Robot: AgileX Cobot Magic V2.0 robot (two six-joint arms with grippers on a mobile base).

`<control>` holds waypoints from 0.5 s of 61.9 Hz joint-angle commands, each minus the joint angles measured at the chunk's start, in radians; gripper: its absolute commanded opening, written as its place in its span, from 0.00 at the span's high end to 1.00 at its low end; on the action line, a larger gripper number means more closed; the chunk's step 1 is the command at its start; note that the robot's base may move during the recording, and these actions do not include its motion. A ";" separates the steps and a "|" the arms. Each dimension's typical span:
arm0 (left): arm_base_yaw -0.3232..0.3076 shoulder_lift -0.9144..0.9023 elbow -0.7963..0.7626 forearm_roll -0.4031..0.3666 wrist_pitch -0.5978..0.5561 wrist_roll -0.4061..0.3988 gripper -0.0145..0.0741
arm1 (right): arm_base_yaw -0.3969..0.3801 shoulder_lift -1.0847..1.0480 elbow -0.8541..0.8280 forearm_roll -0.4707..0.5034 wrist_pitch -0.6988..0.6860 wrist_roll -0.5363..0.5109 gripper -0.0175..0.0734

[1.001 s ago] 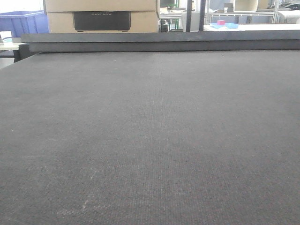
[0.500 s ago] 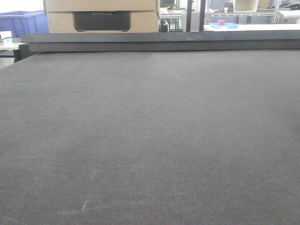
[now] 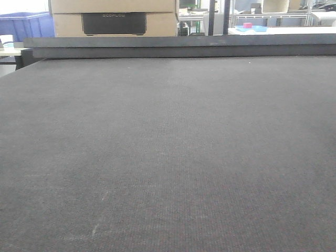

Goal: Grab PVC pipe and place in blue bin
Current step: 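Hold the pipe raised in both grippers as the base starts moving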

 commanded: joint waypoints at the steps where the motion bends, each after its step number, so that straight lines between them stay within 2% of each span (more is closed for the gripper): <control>1: -0.006 -0.010 -0.003 0.000 -0.028 0.000 0.96 | 0.001 -0.004 0.000 -0.014 -0.029 -0.003 0.98; 31: -0.006 -0.010 -0.003 0.000 -0.028 0.000 0.96 | 0.001 -0.004 0.000 -0.014 -0.026 -0.003 0.98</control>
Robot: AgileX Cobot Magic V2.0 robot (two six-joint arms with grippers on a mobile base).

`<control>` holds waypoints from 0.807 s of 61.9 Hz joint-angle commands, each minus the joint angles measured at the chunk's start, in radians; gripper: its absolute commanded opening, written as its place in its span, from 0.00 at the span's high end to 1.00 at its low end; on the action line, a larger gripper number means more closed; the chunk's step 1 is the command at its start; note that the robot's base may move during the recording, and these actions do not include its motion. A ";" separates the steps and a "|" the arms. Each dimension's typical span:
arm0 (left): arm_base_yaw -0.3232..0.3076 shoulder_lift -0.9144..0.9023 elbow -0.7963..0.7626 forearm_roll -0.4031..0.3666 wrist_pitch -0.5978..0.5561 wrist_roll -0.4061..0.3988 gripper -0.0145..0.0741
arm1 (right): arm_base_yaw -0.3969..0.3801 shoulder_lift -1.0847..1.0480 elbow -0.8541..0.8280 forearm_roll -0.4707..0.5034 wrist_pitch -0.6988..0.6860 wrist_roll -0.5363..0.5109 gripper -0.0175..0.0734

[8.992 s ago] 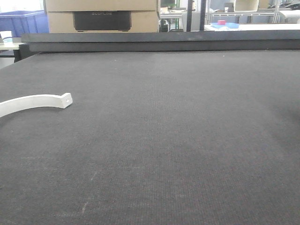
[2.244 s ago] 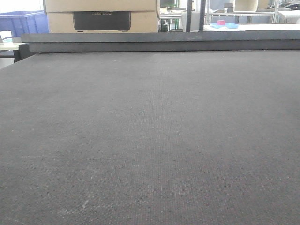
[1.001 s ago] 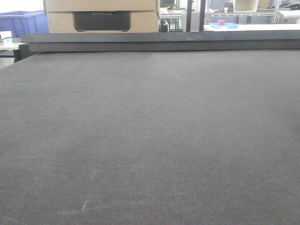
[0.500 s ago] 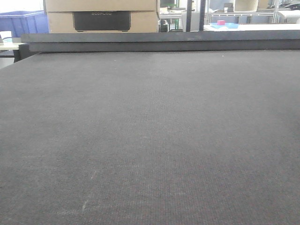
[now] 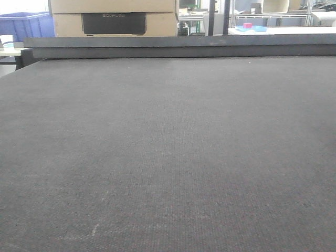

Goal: Grab PVC pipe and place in blue bin
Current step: 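Hold the pipe raised in both grippers as the base starts moving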

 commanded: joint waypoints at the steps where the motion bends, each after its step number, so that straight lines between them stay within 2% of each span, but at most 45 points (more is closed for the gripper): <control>1: -0.006 -0.010 -0.003 0.000 -0.028 0.000 0.96 | 0.001 -0.004 0.000 -0.014 -0.026 -0.003 0.98; 50: -0.006 -0.010 -0.003 0.000 -0.028 0.000 0.96 | 0.001 -0.004 0.000 -0.014 -0.026 -0.003 0.98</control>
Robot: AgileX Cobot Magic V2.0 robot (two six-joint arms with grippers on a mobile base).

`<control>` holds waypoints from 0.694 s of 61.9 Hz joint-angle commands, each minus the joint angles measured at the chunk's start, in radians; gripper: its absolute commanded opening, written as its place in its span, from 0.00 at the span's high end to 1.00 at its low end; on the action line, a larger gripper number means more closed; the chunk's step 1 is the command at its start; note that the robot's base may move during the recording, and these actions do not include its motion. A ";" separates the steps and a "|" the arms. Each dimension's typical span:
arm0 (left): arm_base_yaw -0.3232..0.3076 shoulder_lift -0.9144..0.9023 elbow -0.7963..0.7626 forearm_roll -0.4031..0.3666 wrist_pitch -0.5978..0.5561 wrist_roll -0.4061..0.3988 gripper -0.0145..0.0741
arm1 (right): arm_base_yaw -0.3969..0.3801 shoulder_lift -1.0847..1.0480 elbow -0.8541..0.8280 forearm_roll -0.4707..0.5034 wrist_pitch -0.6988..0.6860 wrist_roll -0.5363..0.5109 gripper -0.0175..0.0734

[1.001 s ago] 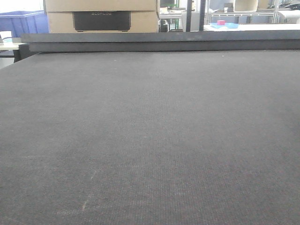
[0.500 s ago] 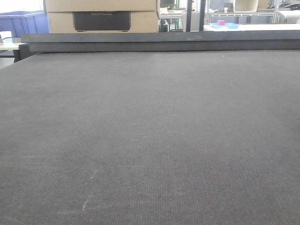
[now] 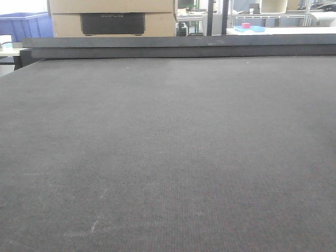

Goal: Grab PVC pipe and place in blue bin
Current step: 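Hold the pipe raised in both grippers as the base starts moving, then carry the pipe in both grippers while driving toward the bin shelf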

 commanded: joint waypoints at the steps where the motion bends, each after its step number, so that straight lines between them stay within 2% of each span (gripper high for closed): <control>1: -0.006 -0.010 -0.003 0.000 -0.028 0.000 0.96 | 0.001 -0.004 0.000 -0.014 -0.026 -0.003 0.98; 43: -0.006 -0.010 -0.003 0.000 -0.028 0.000 0.96 | 0.001 -0.004 0.000 -0.014 -0.026 -0.003 0.98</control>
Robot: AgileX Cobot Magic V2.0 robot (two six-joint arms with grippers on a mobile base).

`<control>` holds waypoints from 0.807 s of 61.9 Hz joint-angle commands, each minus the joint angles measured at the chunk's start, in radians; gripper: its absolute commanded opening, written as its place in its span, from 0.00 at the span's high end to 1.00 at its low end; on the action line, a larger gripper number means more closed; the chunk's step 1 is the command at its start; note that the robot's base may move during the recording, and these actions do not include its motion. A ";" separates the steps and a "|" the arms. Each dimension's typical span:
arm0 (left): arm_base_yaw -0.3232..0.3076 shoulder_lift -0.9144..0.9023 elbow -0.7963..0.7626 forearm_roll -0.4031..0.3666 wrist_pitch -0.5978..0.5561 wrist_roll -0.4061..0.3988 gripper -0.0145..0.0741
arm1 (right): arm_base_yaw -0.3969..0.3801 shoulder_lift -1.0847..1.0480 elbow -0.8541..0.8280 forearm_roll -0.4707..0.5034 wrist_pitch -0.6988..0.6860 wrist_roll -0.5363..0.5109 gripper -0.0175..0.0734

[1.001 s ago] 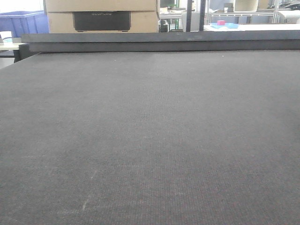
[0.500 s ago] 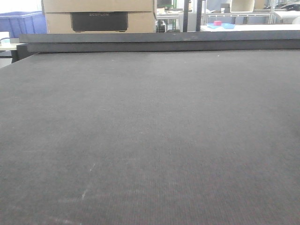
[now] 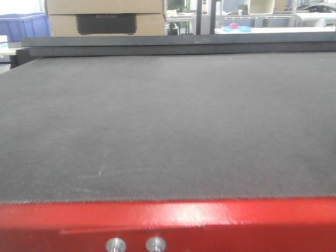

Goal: Grab PVC pipe and place in blue bin
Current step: 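Carry the pipe in both grippers while driving toward the bin shelf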

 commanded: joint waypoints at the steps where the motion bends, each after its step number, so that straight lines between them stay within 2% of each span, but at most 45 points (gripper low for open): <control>1: -0.006 -0.010 -0.003 0.000 -0.028 0.000 0.96 | 0.001 -0.004 0.000 -0.014 -0.026 -0.003 0.98; 50: -0.006 -0.010 -0.003 0.000 -0.028 0.000 0.96 | 0.001 -0.004 0.000 -0.014 -0.026 -0.003 0.98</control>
